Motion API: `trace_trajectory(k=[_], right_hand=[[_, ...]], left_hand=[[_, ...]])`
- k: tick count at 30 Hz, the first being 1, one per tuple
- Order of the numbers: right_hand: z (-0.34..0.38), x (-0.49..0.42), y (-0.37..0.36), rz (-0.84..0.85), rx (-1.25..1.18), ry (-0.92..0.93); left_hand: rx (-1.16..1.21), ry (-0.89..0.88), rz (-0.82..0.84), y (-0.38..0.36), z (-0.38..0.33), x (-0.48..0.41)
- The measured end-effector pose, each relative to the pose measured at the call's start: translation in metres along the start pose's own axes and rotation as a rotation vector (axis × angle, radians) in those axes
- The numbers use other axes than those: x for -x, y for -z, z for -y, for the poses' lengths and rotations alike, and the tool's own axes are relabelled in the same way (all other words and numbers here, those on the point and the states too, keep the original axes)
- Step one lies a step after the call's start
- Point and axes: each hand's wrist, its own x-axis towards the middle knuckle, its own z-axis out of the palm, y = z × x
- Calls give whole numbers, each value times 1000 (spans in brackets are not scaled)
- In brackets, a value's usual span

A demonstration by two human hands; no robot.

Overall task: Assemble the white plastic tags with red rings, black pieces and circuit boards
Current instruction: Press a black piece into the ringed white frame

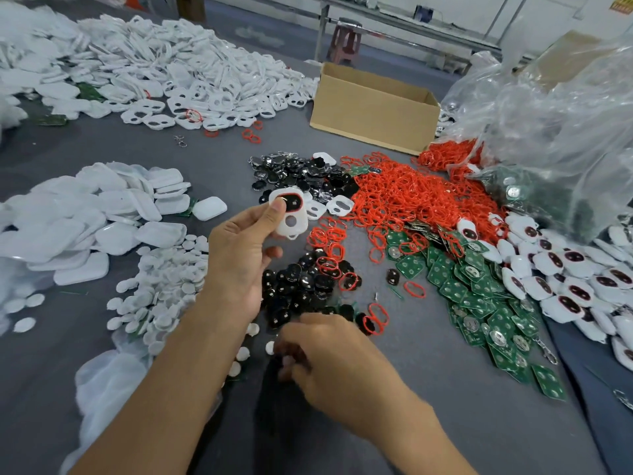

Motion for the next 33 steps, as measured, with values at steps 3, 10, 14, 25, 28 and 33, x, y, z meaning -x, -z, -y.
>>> trace_trajectory(k=[3, 10, 14, 25, 28, 33], right_hand=[[-1, 0, -2, -29, 24, -12], [-14, 4, 14, -244, -296, -139], [-17, 8, 32, -446, -1002, -130], [-4, 13, 49, -582, -1571, -28], [-8, 13, 51, -656, -1589, -70], [-21, 13, 50, -831, -1386, -157]], left_hand=[[-15, 17, -13, 0, 3, -1], [118, 65, 114, -4, 5, 1], [411, 249, 266, -8, 10, 5], [593, 303, 526, -13, 20, 19], [356, 176, 431, -18, 17, 21], [107, 65, 448, -21, 19, 25]])
